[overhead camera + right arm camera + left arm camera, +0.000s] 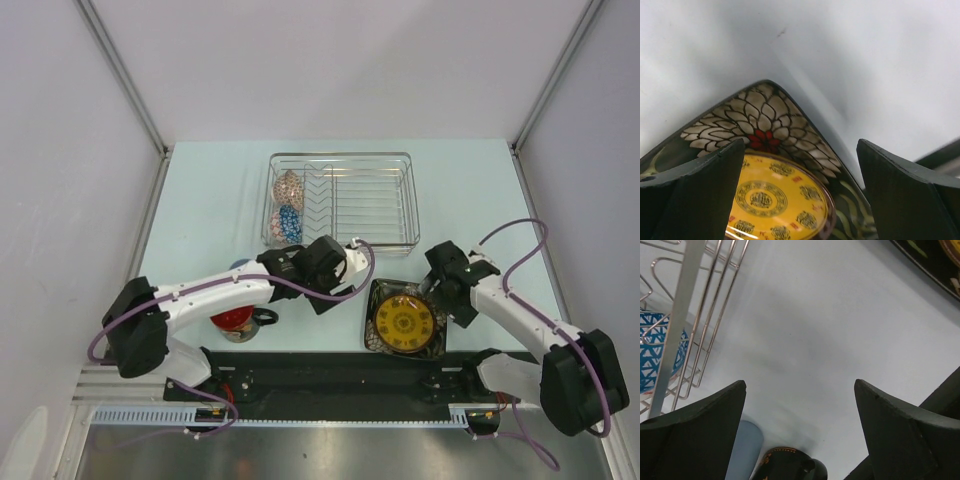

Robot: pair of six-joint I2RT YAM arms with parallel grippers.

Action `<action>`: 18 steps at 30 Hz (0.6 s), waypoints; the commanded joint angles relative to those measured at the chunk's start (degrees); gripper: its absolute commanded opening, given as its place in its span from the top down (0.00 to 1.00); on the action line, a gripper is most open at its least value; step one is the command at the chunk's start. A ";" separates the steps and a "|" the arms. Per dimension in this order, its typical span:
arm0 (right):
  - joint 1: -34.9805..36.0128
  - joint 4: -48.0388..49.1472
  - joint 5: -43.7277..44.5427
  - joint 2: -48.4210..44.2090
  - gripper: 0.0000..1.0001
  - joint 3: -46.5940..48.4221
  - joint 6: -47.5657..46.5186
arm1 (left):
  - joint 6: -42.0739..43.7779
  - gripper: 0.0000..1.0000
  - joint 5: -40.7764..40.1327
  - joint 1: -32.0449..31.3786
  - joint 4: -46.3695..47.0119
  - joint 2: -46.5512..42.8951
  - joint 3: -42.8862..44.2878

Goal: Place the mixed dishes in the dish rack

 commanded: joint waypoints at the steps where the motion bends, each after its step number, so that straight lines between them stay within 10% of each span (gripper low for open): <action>1: -1.11 9.24 -2.89 2.30 0.00 -1.75 -4.12 | -0.37 0.05 -0.68 -0.43 4.14 1.06 -1.21; 18: 9.59 22.69 -14.50 11.62 0.00 -0.79 -5.01 | 4.72 0.06 -2.44 -0.43 7.57 0.19 -4.90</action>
